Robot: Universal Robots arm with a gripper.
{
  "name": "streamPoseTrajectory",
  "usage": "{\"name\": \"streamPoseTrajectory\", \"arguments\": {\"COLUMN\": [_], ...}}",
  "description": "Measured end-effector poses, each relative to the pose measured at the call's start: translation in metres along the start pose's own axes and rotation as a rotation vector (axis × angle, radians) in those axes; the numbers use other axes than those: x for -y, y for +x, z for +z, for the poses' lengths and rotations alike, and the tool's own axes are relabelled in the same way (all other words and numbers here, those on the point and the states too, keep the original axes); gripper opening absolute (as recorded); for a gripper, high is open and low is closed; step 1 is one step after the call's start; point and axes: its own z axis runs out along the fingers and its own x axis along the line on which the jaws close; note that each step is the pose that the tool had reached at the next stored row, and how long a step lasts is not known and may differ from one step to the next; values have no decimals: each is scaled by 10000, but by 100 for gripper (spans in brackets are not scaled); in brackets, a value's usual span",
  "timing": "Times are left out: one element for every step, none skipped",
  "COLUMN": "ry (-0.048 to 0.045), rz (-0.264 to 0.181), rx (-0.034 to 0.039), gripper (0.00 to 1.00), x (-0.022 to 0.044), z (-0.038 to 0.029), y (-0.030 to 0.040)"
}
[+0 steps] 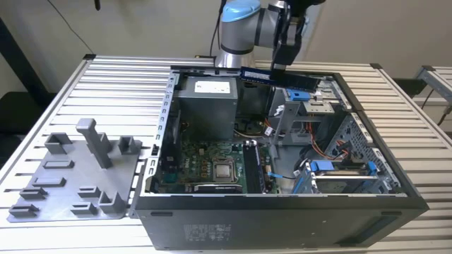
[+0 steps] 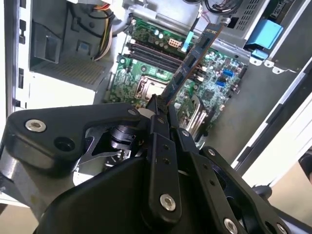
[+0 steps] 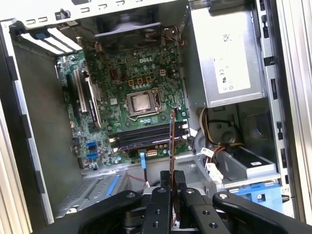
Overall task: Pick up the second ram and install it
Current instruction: 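Insert the second ram into the second slot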
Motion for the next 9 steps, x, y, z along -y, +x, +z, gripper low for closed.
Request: {"name": "streamPoseTrajectory", "arguments": {"ry": [0, 0, 0, 0, 1, 1, 1, 1, 1], "rz": [52, 104, 155, 207, 261, 313, 366, 419, 476], "rx": [0, 0, 0, 0, 0, 0, 0, 0, 0], "gripper": [14, 14, 14, 14, 14, 14, 14, 14, 14], "x": [0, 0, 0, 0, 0, 0, 0, 0, 0], "z": [0, 0, 1, 1, 2, 2, 2, 2, 3], "y": [0, 0, 0, 0, 0, 0, 0, 0, 0]}}
